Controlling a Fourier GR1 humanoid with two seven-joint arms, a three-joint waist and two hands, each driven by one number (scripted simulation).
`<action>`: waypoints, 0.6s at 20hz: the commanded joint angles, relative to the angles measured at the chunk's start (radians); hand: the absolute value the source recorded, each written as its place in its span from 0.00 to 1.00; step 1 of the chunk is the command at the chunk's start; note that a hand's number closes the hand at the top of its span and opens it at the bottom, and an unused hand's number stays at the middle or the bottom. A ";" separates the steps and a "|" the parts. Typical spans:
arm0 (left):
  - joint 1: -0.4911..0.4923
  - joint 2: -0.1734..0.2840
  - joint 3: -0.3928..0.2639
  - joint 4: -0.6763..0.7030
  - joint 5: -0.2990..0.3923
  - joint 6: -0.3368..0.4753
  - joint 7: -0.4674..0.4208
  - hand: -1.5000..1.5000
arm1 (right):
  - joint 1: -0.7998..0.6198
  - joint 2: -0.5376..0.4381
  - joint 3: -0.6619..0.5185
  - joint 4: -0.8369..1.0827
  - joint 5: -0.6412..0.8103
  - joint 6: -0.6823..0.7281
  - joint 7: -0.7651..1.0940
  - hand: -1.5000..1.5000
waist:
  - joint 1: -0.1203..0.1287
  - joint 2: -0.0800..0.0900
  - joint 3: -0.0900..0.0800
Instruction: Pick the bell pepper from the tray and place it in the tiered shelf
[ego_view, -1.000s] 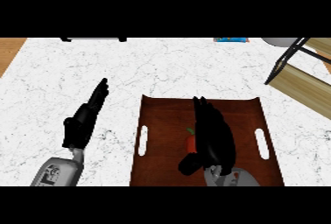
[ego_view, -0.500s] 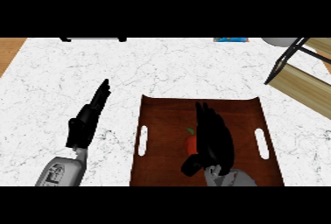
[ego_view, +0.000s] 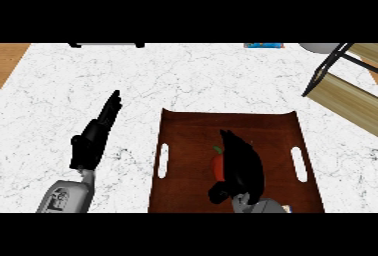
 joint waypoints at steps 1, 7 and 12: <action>-0.031 0.011 0.032 -0.011 0.008 -0.035 0.049 0.50 | 0.001 -0.004 -0.052 0.062 -0.004 0.024 -0.050 1.00 | 0.000 0.000 0.000; 0.052 -0.032 0.008 -0.027 -0.024 -0.017 -0.038 0.50 | 0.009 -0.013 0.030 -0.041 0.076 0.107 0.000 1.00 | -0.002 -0.001 0.000; -0.017 -0.033 0.039 -0.020 -0.032 -0.043 0.034 0.50 | 0.003 0.004 0.034 -0.005 0.090 0.032 -0.035 1.00 | 0.000 0.000 0.000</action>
